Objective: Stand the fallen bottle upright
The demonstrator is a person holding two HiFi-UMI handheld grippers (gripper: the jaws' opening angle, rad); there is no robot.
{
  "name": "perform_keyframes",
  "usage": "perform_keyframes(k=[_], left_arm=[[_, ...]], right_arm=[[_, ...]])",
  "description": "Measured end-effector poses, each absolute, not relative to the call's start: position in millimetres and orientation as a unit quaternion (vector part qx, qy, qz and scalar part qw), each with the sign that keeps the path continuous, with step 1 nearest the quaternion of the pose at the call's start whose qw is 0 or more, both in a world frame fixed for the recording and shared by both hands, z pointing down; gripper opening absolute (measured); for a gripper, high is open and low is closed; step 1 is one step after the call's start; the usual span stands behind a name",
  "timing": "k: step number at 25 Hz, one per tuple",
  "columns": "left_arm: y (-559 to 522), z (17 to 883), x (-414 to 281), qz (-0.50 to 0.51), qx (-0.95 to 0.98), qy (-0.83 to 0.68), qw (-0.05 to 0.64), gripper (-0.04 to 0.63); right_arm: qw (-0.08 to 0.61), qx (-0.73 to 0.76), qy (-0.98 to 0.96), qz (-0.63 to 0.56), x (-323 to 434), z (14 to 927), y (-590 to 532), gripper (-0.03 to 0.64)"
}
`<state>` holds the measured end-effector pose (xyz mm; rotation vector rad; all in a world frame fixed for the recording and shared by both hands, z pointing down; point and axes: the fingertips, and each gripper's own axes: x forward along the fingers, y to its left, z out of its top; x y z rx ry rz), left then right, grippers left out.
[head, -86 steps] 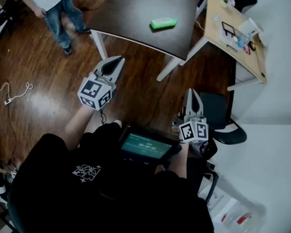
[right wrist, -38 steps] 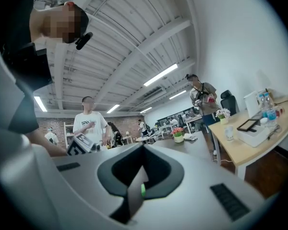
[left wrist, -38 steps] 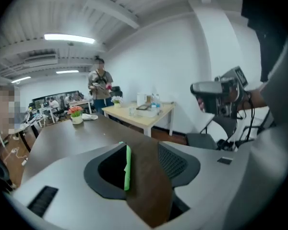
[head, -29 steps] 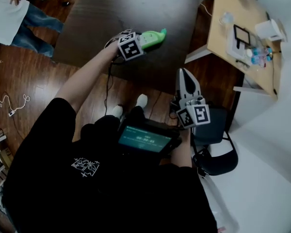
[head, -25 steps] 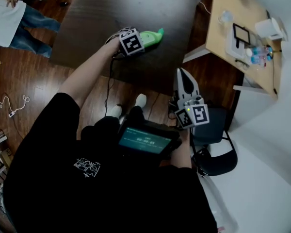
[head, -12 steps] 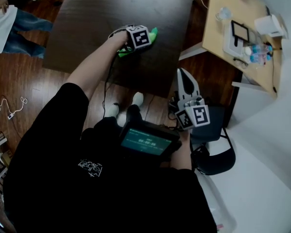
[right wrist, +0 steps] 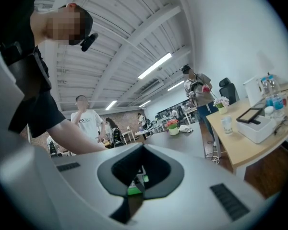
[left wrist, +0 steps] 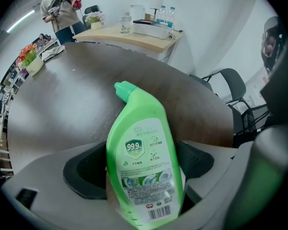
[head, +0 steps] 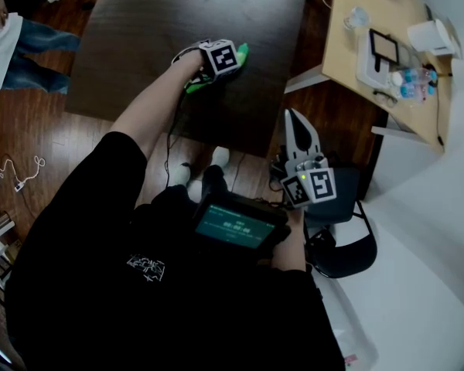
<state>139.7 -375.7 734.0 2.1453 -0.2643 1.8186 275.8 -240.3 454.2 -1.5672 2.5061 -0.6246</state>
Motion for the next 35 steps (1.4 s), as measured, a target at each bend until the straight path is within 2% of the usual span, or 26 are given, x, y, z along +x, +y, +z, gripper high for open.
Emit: perform_keyframes(k=[11,21,29,35], left_arm=[[-378,735,144,0.598,0.774,-0.109,0.174,0.444],[-368,713,149,0.511,0.811,-0.129,0.253,0.442],[-413,664,133,0.35,0.889,-0.243,0.166,0.441],[-422,630,102,0.217,0.904,-0.345,0.128,0.44]], right_arm=[[0.063,-0.521,0.825,-0.21,282,460,-245,0.015],[0.061,-0.52,0.825,-0.211,285,463,-246,0.015],[0.043,-0.516,0.83,-0.209,262,465,-246,0.015],[0.01,-0.513,0.834,-0.206,233,467,-240,0.015]])
